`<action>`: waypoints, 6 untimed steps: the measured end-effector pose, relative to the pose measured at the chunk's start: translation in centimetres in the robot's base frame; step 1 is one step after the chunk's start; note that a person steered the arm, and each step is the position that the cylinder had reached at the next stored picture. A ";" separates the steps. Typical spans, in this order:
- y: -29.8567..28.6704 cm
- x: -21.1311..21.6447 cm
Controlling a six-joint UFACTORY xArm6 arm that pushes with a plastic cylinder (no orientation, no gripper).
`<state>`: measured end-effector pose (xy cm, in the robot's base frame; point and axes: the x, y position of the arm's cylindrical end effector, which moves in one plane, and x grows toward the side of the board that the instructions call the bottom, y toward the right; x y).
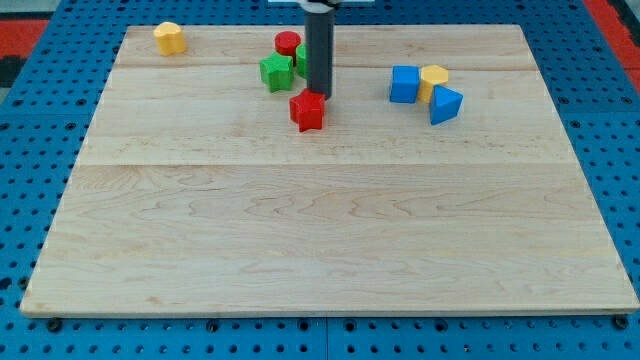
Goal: Move the green star to the left of the red circle
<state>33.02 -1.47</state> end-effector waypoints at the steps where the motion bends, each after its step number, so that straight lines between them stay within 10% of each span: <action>1: -0.3 -1.4; 6: -6.6 -4.9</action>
